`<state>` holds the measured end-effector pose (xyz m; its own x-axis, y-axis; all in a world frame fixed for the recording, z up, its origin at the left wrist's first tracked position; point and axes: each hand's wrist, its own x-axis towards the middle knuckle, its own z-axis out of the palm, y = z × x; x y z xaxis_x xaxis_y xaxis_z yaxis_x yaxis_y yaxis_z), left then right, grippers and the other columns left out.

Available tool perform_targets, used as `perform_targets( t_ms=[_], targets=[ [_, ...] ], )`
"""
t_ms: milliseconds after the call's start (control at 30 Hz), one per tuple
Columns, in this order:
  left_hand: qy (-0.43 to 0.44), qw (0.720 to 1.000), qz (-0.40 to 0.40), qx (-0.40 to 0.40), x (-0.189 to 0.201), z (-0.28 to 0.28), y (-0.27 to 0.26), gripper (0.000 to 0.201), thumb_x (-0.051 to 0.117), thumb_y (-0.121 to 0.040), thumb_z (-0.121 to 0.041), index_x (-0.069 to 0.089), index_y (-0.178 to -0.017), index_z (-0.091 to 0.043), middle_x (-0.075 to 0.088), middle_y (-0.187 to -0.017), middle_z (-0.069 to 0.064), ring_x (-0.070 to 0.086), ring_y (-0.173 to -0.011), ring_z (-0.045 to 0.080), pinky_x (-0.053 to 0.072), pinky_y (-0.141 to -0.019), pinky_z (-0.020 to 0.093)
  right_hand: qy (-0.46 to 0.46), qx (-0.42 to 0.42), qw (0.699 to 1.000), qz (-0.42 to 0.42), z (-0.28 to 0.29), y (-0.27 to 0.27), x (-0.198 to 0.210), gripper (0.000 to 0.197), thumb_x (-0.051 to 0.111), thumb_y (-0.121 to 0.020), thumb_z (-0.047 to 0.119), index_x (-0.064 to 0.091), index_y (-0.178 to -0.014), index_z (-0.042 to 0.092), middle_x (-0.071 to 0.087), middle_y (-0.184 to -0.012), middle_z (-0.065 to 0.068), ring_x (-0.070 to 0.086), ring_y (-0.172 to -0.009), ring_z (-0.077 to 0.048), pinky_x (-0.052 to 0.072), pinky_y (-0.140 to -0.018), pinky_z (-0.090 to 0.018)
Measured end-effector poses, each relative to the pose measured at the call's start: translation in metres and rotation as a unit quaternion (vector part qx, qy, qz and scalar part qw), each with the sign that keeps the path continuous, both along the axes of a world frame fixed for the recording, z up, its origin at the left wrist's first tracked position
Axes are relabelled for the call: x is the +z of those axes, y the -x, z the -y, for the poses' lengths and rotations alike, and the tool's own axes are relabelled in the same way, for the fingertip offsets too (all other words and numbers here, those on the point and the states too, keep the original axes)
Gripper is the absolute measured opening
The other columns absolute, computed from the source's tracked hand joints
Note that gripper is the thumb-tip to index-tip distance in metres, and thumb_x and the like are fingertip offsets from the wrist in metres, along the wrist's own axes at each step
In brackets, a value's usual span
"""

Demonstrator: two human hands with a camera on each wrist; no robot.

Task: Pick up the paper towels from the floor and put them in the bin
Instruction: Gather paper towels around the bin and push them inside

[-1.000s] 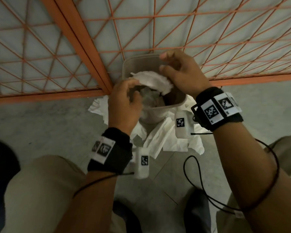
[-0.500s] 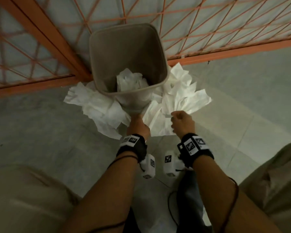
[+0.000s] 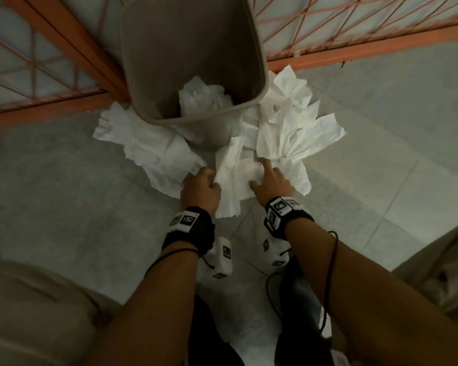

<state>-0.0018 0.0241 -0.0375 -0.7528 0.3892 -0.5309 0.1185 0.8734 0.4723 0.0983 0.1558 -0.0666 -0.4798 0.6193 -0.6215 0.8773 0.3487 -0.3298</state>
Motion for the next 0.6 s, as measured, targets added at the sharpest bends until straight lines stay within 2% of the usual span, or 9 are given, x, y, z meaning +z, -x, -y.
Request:
perform_targets(
  t_ms=[67,133,233,333,400,467,533,600],
  targets=[
    [-0.023,1.0,-0.005,0.009,0.011,0.008,0.001,0.021,0.054,-0.088,-0.021,0.066,-0.105,-0.019,0.069,-0.106,0.007,0.065,-0.099,0.029,0.052,-0.085,0.034,-0.004,0.011,1.0,0.013,-0.001,0.004,-0.003,0.048,0.052,-0.093,0.042,0.04,-0.138,0.032,0.051,-0.136,-0.008,0.056,-0.116,-0.039,0.045,-0.092,-0.048],
    [-0.043,0.999,-0.009,0.027,0.024,0.013,0.001,0.024,0.053,-0.089,-0.02,0.066,-0.11,-0.02,0.07,-0.107,0.005,0.064,-0.099,0.025,0.053,-0.088,0.036,-0.004,0.011,1.0,0.019,-0.001,0.004,-0.004,0.039,0.048,-0.095,0.039,0.049,-0.132,0.026,0.051,-0.136,-0.009,0.056,-0.116,-0.039,0.044,-0.093,-0.046],
    [-0.098,0.993,-0.038,0.062,0.05,0.015,-0.002,0.028,0.046,-0.093,-0.014,0.068,-0.111,-0.019,0.066,-0.108,0.006,0.06,-0.096,0.019,0.047,-0.086,0.028,0.009,-0.006,1.0,0.017,0.001,0.002,0.001,0.039,0.048,-0.094,0.034,0.052,-0.127,0.016,0.054,-0.132,-0.013,0.055,-0.117,-0.038,0.043,-0.092,-0.043],
    [-0.15,0.981,-0.042,0.116,0.075,0.011,-0.007,0.025,0.045,-0.095,-0.014,0.07,-0.097,-0.014,0.063,-0.102,0.007,0.057,-0.093,0.017,0.04,-0.081,0.023,0.032,-0.069,0.997,-0.013,0.004,0.0,0.014,0.03,0.052,-0.089,0.03,0.057,-0.107,0.006,0.059,-0.12,-0.018,0.058,-0.107,-0.037,0.046,-0.087,-0.041],
    [-0.168,0.974,-0.033,0.149,0.088,0.008,-0.008,0.014,0.052,-0.092,-0.022,0.063,-0.086,-0.014,0.061,-0.096,0.005,0.058,-0.091,0.022,0.04,-0.076,0.023,0.043,-0.103,0.993,-0.031,0.004,0.002,0.021,0.021,0.055,-0.088,0.027,0.053,-0.082,0.007,0.062,-0.11,-0.019,0.061,-0.1,-0.035,0.044,-0.076,-0.035],
    [-0.178,0.973,-0.04,0.14,0.103,0.003,-0.007,0.013,0.061,-0.087,-0.027,0.056,-0.082,-0.016,0.059,-0.092,0.004,0.057,-0.085,0.019,0.039,-0.066,0.015,0.047,-0.135,0.988,-0.05,0.0,0.006,0.035,0.029,0.056,-0.088,0.024,0.043,-0.064,0.011,0.063,-0.095,-0.018,0.062,-0.094,-0.034,0.038,-0.07,-0.032],
    [-0.198,0.972,-0.054,0.116,0.12,0.002,-0.003,0.013,0.063,-0.084,-0.019,0.051,-0.08,-0.016,0.056,-0.09,0.005,0.054,-0.079,0.016,0.036,-0.061,0.01,0.05,-0.177,0.98,-0.071,-0.004,0.012,0.054,0.029,0.053,-0.085,0.013,0.038,-0.061,0.015,0.057,-0.087,-0.014,0.06,-0.091,-0.034,0.036,-0.069,-0.03],
    [-0.247,0.96,-0.035,0.124,0.137,0.001,0.002,0.011,0.056,-0.084,-0.003,0.051,-0.084,-0.013,0.057,-0.092,0.005,0.061,-0.078,0.011,0.042,-0.064,0.008,0.044,-0.208,0.971,-0.109,-0.009,0.014,0.073,0.024,0.049,-0.081,0.004,0.04,-0.063,0.017,0.056,-0.087,-0.01,0.057,-0.086,-0.031,0.037,-0.069,-0.03]
  ],
)
